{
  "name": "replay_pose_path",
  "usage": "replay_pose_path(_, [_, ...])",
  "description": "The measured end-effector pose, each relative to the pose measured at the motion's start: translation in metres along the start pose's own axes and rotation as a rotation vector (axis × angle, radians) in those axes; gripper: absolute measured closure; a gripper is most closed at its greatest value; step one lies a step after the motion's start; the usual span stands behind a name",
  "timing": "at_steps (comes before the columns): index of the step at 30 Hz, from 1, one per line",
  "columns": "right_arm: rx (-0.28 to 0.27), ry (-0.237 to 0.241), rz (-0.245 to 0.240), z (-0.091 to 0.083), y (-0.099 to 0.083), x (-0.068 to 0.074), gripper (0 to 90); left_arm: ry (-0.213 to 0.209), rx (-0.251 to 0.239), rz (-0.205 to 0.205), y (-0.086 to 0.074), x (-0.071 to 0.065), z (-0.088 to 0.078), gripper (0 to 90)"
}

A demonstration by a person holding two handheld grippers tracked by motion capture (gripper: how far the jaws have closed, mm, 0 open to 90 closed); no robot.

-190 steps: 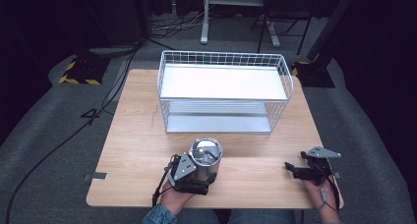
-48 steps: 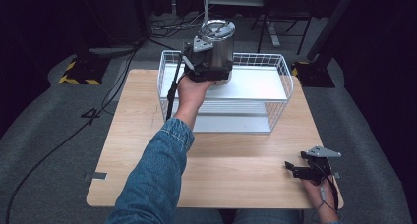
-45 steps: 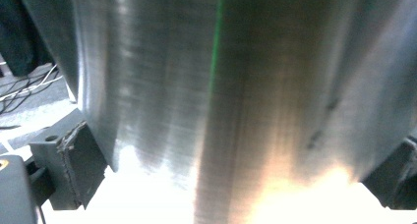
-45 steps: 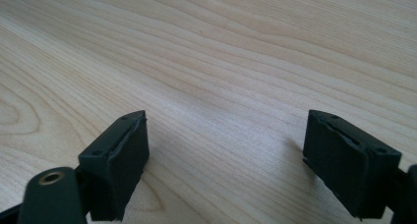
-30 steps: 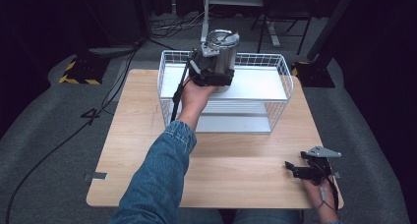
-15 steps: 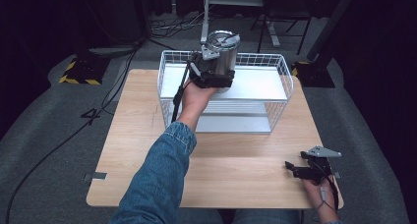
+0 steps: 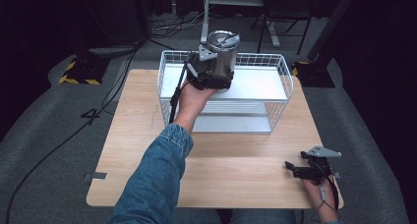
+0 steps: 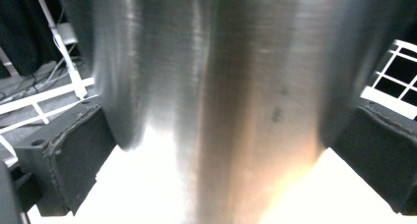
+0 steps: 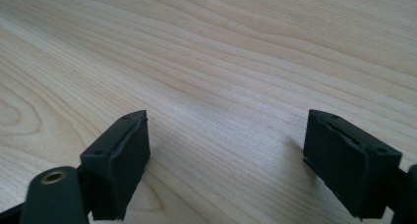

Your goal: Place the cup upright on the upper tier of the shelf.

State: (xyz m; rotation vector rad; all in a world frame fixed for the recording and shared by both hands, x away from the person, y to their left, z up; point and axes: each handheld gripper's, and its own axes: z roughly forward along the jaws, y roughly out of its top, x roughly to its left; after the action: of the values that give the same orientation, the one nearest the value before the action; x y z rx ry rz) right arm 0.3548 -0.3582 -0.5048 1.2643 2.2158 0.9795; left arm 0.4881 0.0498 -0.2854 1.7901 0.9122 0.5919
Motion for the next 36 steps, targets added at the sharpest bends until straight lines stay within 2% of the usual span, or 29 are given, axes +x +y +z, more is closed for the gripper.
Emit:
replay_pose_path(6, [0.000,0.000,0.000,0.000,0.000,0.000,18.5,0.000,-0.031,0.039,0.003,-0.006,-0.020,0.0])
replay_pose_path(9, [0.000,0.000,0.000,0.000,0.000,0.000,18.4,-0.013,-0.043,0.063,0.003,-0.010,-0.032,0.0])
replay_pose_path(11, [0.000,0.001,0.000,0.000,0.000,0.000,18.4,-0.034,-0.052,0.063,0.003,-0.014,-0.044,0.0])
replay_pose_path(12, [0.000,0.001,0.000,0.000,0.000,0.000,18.4,-0.034,-0.052,0.063,0.003,-0.014,-0.044,0.1])
replay_pose_path(15, [0.000,0.001,0.001,0.000,0.000,0.000,18.4,-0.054,-0.073,0.073,0.002,-0.021,-0.062,0.2])
replay_pose_path(16, [0.000,0.001,0.001,0.000,0.000,0.000,18.4,-0.054,-0.073,0.073,0.002,-0.021,-0.062,0.2])
replay_pose_path(21, [-0.004,0.000,0.000,0.000,0.000,0.000,18.4,-0.087,-0.096,0.057,-0.003,-0.024,-0.087,0.2])
replay_pose_path(23, [-0.004,0.000,0.001,0.000,0.000,0.000,18.4,-0.091,-0.101,0.050,-0.005,-0.024,-0.091,0.3])
replay_pose_path(27, [-0.004,0.000,0.002,0.000,0.000,0.000,18.4,-0.101,-0.114,0.065,-0.011,-0.028,-0.110,0.7])
replay_pose_path(28, [-0.004,0.000,0.002,0.000,0.000,0.000,18.4,-0.101,-0.114,0.065,-0.011,-0.028,-0.110,0.7])
replay_pose_path(29, [-0.004,0.000,0.001,0.000,0.000,0.000,18.4,-0.108,-0.109,0.069,-0.017,-0.030,-0.118,0.7])
replay_pose_path(36, [-0.003,0.001,0.000,0.000,0.000,0.000,18.4,-0.137,-0.092,0.050,-0.038,-0.029,-0.133,0.9])
